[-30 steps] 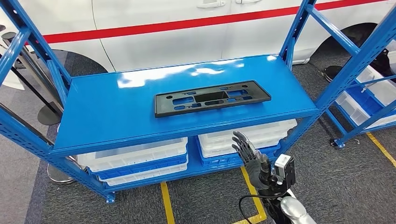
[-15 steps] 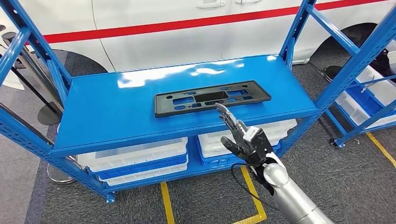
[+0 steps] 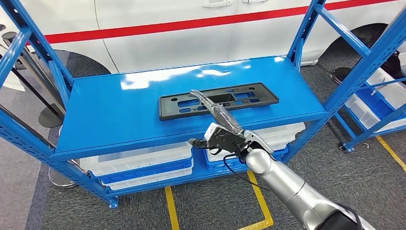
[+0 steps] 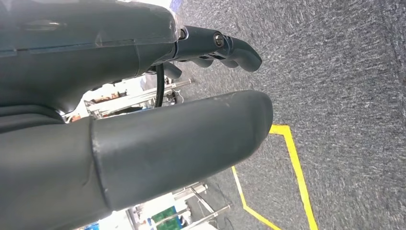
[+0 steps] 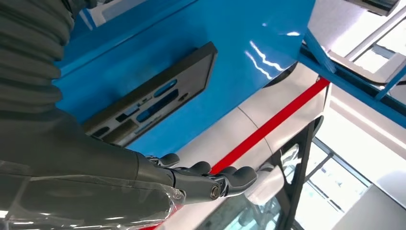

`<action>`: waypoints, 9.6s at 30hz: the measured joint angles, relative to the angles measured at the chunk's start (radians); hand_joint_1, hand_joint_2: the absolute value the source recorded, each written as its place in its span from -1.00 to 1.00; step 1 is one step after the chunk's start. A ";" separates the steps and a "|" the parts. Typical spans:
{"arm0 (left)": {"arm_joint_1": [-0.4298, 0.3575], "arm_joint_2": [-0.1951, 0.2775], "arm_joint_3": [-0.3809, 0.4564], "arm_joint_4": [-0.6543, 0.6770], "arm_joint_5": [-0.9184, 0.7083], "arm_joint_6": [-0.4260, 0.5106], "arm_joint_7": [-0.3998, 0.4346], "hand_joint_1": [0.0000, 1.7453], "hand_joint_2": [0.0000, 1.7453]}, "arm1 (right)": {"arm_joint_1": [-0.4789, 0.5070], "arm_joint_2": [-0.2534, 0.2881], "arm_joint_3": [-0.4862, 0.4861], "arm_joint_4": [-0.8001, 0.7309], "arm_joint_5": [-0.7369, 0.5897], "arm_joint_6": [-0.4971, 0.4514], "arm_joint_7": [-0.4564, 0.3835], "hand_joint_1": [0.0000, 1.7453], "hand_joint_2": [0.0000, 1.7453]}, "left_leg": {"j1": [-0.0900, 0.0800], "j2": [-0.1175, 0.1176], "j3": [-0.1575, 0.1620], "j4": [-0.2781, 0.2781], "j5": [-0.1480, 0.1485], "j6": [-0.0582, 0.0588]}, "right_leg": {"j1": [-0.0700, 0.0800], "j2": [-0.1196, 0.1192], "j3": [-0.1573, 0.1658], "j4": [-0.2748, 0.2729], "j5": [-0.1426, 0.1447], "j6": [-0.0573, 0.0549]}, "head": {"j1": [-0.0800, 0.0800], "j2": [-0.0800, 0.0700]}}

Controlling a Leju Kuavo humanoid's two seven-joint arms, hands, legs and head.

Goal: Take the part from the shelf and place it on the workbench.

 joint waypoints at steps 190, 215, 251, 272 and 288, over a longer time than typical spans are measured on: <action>-0.004 0.001 0.117 -0.036 -0.280 -0.023 -0.006 -1.00 -1.00 | -0.216 0.135 0.071 0.459 0.925 -0.557 0.201 1.00 1.00 | 0.027 -0.001 -0.057 0.026 0.021 -0.029 | -0.016 0.007 -0.098 0.023 0.064 0.024 | -0.003 0.000; -0.014 0.004 0.135 -0.035 -0.304 -0.008 -0.007 -1.00 -1.00 | -0.144 0.068 0.071 0.235 0.975 -0.549 0.198 1.00 1.00 | 0.030 0.003 -0.161 0.296 -0.123 -0.064 | -0.006 0.001 -0.173 0.061 0.097 -0.038 | -0.003 0.000; -0.135 0.163 0.159 0.033 -0.283 -0.193 -0.131 -1.00 -1.00 | -0.264 0.055 0.242 0.227 0.929 -0.511 0.185 1.00 1.00 | 0.032 -0.001 0.038 0.032 -0.045 -0.069 | 0.004 -0.008 -0.242 0.050 0.174 -0.028 | -0.002 0.000; -0.126 0.242 0.149 0.097 -0.325 -0.197 -0.177 -1.00 -1.00 | -0.326 0.037 0.337 0.242 0.877 -0.465 0.204 1.00 1.00 | 0.009 0.002 -0.147 0.083 0.014 -0.045 | 0.017 -0.004 -0.111 0.030 0.070 -0.070 | -0.003 0.000; -0.170 0.239 0.144 0.133 -0.328 -0.189 -0.189 -1.00 -1.00 | -0.340 -0.007 0.322 0.251 0.852 -0.466 0.196 1.00 1.00 | 0.018 0.011 -0.015 -0.019 0.029 -0.005 | 0.014 0.005 -0.252 0.158 0.032 -0.025 | -0.002 0.000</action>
